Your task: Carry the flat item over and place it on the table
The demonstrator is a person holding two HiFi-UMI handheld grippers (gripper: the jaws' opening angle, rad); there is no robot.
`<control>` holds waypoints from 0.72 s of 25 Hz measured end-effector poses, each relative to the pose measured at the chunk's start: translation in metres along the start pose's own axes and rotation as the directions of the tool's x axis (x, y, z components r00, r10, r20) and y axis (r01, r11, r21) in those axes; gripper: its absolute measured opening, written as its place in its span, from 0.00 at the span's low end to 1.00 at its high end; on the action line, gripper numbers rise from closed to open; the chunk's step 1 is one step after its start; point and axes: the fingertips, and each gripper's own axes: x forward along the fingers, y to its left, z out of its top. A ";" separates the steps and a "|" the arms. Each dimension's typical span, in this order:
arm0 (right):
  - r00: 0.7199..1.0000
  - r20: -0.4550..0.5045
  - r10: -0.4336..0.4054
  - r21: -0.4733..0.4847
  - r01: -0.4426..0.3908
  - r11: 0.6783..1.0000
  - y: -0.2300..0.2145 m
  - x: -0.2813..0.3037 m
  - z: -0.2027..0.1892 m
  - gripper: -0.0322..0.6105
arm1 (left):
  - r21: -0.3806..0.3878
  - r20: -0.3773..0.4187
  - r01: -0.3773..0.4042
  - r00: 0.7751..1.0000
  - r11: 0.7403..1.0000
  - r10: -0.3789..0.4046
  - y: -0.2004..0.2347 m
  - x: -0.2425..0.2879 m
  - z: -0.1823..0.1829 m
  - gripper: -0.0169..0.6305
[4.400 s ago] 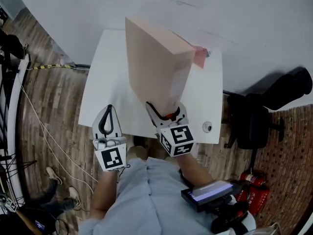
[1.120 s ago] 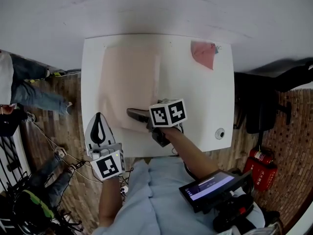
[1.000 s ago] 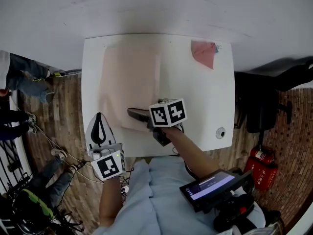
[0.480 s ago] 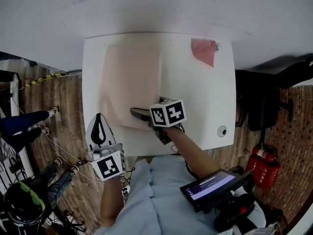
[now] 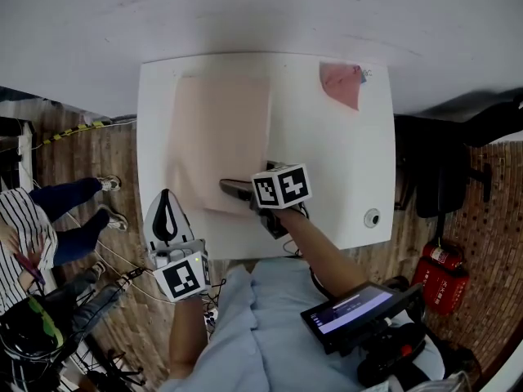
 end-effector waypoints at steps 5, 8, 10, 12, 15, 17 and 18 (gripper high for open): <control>1.000 -0.013 0.003 0.007 -0.003 1.000 -0.005 0.002 -0.005 0.89 | -0.001 0.003 0.000 1.000 1.000 0.000 -0.003 -0.001 0.001 0.04; 1.000 -0.029 0.012 0.021 -0.011 1.000 -0.010 0.004 -0.009 0.90 | 0.001 -0.003 0.003 1.000 1.000 -0.003 -0.006 0.000 0.002 0.04; 0.999 -0.038 0.013 0.030 -0.012 0.999 -0.014 0.005 -0.012 0.90 | 0.003 -0.004 0.003 1.000 1.000 -0.003 -0.008 0.000 0.002 0.04; 0.999 -0.038 0.016 0.035 -0.015 0.999 -0.016 0.005 -0.013 0.90 | 0.006 -0.006 0.002 1.000 1.000 -0.002 -0.009 0.000 0.002 0.04; 0.999 -0.035 0.023 0.034 -0.022 0.999 -0.017 0.005 -0.011 0.90 | 0.010 -0.010 0.002 1.000 1.000 -0.002 -0.012 0.002 0.001 0.04; 0.999 -0.037 0.016 0.029 -0.015 0.999 -0.019 0.004 -0.011 0.90 | 0.016 -0.010 0.005 1.000 1.000 -0.005 -0.016 0.003 0.002 0.04; 0.999 -0.038 0.006 0.024 -0.005 1.000 -0.021 0.003 -0.011 0.91 | 0.019 -0.010 0.007 1.000 1.000 -0.007 -0.018 0.004 0.003 0.04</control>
